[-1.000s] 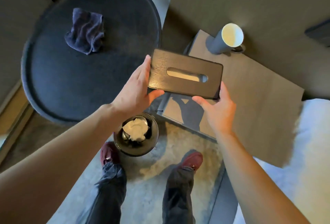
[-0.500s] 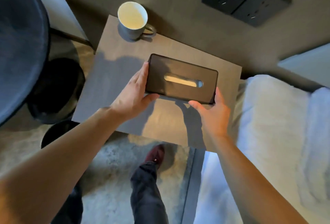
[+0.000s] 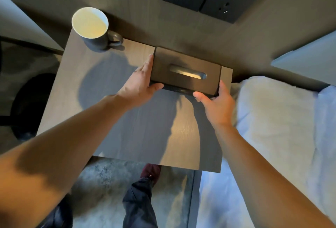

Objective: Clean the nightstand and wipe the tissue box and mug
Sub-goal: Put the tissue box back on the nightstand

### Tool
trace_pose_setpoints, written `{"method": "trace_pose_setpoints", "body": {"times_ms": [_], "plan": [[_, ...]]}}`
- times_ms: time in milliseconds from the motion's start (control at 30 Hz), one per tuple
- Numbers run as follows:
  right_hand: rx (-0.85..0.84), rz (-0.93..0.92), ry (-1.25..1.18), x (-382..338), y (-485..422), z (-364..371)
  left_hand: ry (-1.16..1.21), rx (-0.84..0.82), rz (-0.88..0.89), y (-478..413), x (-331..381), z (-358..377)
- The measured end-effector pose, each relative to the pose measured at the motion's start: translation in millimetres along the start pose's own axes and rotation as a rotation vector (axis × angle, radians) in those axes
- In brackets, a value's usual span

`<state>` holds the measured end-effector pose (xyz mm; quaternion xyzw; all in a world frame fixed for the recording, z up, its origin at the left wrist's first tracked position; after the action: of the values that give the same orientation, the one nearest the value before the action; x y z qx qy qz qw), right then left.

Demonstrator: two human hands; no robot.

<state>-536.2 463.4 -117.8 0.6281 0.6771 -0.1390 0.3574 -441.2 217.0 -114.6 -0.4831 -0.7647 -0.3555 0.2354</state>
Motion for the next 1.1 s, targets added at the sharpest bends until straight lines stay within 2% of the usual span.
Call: {"method": "trace_pose_setpoints", "body": {"times_ms": [433,900,1100], "plan": [[-0.033,-0.041,0.004,6,-55,11,0.053,0.049,0.003,-47,3,1],[-0.076,-0.018,0.030,8,-47,6,0.024,0.095,-0.038,-50,-9,8],[-0.016,-0.077,0.179,6,-41,-10,-0.014,0.209,-0.096,-41,-1,4]]}}
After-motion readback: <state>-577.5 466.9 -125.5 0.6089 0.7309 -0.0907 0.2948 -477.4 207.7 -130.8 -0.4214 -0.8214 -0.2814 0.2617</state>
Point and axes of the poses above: each hand's wrist, its own y-axis away from the middle knuckle, its own z-axis out of the palm, x = y × z, the point moved 4 cm from there along -y, towards the middle knuckle, and after that the axes turned 1 degree about -x, right-handed, at the moved point
